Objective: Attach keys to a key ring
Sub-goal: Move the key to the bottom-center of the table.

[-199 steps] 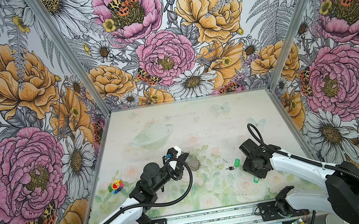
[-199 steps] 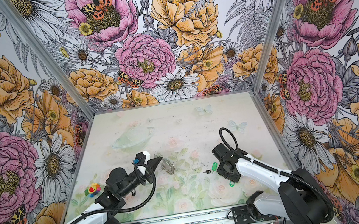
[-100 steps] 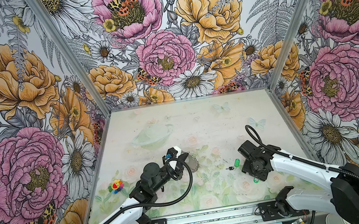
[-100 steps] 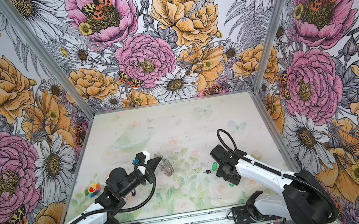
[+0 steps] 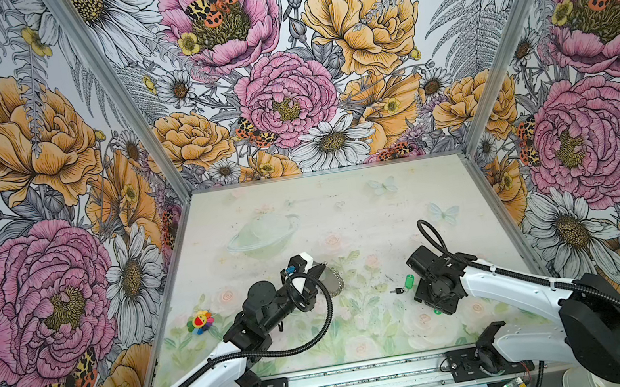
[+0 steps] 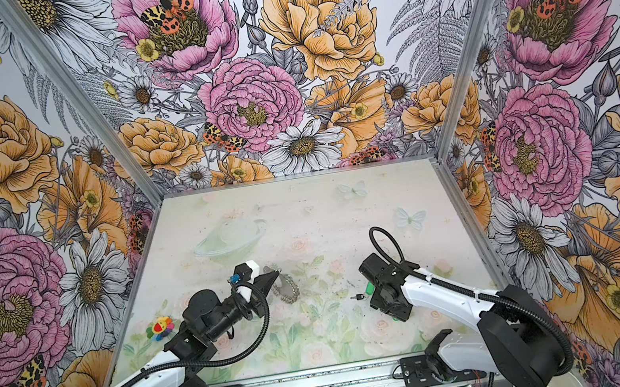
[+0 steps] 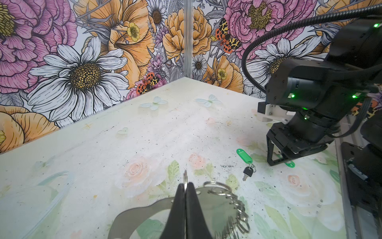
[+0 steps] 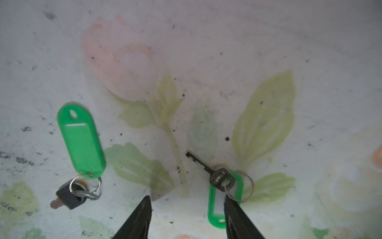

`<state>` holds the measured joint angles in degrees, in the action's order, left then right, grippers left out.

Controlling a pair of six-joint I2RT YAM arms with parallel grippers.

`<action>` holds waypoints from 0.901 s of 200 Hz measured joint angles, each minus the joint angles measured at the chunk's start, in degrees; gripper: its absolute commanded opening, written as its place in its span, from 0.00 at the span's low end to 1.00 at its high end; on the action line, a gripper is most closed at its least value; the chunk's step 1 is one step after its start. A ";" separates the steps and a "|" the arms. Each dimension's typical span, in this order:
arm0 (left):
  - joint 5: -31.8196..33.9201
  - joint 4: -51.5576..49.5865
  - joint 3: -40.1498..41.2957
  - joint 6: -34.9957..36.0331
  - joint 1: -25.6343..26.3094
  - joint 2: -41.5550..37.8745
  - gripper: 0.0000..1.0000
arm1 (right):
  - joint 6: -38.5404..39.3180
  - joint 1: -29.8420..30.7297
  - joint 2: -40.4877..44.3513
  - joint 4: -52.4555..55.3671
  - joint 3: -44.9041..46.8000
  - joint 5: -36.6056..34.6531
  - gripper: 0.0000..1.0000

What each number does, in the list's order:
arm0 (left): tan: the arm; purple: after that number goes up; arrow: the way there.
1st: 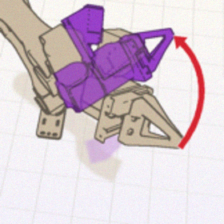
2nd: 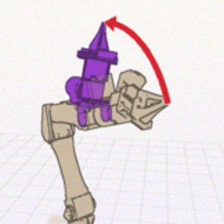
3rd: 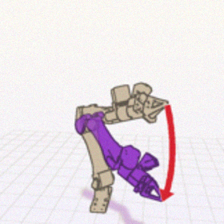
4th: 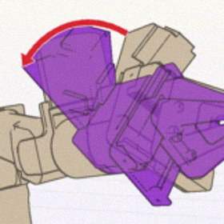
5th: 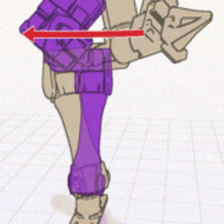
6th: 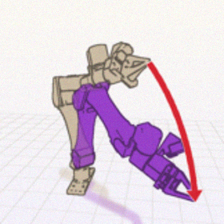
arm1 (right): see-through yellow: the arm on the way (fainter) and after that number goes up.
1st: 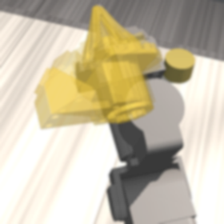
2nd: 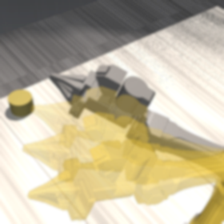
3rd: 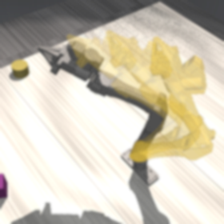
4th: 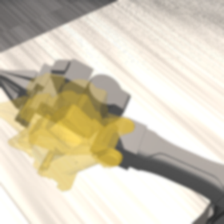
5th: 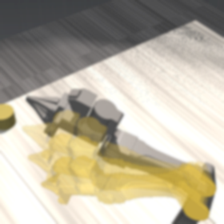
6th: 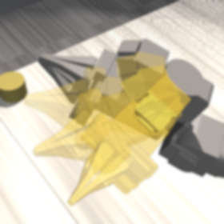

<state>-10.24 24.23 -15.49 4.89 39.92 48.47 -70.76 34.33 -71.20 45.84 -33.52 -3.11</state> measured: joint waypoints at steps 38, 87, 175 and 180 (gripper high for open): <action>0.17 0.00 0.00 0.04 -0.02 0.00 0.00 | -0.68 5.62 -5.57 -3.39 -3.96 1.09 0.51; 0.66 -0.02 0.00 0.46 0.00 0.00 0.00 | -0.13 11.93 -15.65 -9.16 -13.09 4.04 0.45; 2.16 -0.04 0.00 1.09 0.04 0.00 0.00 | 14.78 6.78 -8.79 -5.99 -14.67 6.01 0.24; 2.19 -0.04 0.00 1.09 0.04 0.00 0.00 | 15.61 6.01 -8.02 -5.66 -13.81 6.08 0.24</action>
<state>-8.05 24.18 -15.49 5.98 39.97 48.47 -55.16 40.34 -79.22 40.18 -47.33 2.96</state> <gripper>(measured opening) 0.047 0.245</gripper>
